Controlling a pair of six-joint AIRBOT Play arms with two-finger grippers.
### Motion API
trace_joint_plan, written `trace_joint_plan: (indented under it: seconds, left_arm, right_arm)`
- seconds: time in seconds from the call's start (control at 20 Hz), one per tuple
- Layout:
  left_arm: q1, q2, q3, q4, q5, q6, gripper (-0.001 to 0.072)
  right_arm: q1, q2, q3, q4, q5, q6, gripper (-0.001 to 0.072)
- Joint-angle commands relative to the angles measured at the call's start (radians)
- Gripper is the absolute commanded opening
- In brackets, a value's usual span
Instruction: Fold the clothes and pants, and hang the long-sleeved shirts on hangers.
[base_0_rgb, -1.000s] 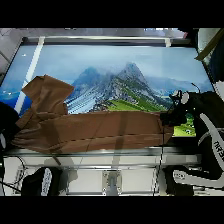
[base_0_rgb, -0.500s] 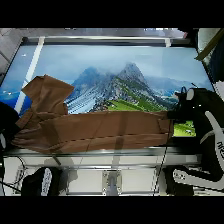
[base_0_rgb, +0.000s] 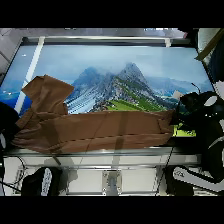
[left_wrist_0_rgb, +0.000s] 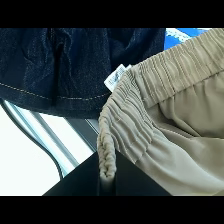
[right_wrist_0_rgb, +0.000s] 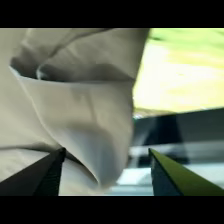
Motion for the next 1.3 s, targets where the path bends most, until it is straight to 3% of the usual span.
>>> trace_joint_plan:
  seconds: [0.0, 0.25, 0.3, 0.4, 0.6, 0.7, 0.9, 1.05, 1.25]
  left_arm:
    - [0.001, 0.000, -0.001, 0.000, 0.000, 0.000, 0.0026]
    - [0.001, 0.000, -0.001, -0.018, 0.000, 0.000, 0.0026]
    - [0.001, 0.000, -0.001, -0.018, 0.001, 0.000, 0.0026]
    - [0.001, 0.000, 0.000, -0.013, 0.005, 0.000, 0.0026]
    - [0.002, 0.000, 0.011, -0.004, 0.012, 0.000, 0.0025]
    - [0.022, 0.000, 0.018, 0.029, 0.017, 0.000, 0.0025]
    - [0.210, 0.000, 0.019, 0.019, 0.041, 0.000, 0.0025]
    - [0.340, 0.000, 0.016, 0.010, 0.049, 0.008, 0.0025]
    - [0.369, -0.011, -0.020, 0.000, 0.024, 0.070, 0.0024]
  right_arm:
    - [-0.030, 0.001, -0.074, 0.072, -0.140, -0.058, 0.0552]
    - [-0.030, -0.074, -0.074, 0.090, -0.159, -0.075, 0.0550]
    - [-0.030, -0.082, -0.074, 0.118, -0.159, -0.101, 0.0464]
    - [-0.030, -0.082, -0.071, 0.212, -0.150, -0.146, 0.0019]
    - [-0.030, -0.068, 0.028, 0.218, 0.037, -0.187, 0.0015]
    - [-0.031, -0.006, 0.103, 0.117, 0.104, -0.180, 0.0015]
    - [-0.031, 0.162, 0.192, -0.161, 0.157, -0.119, 0.0015]
    - [-0.081, 0.271, 0.076, -0.210, 0.159, -0.066, 0.0015]
    - [-0.222, 0.408, -0.224, -0.219, 0.155, -0.067, 0.0015]
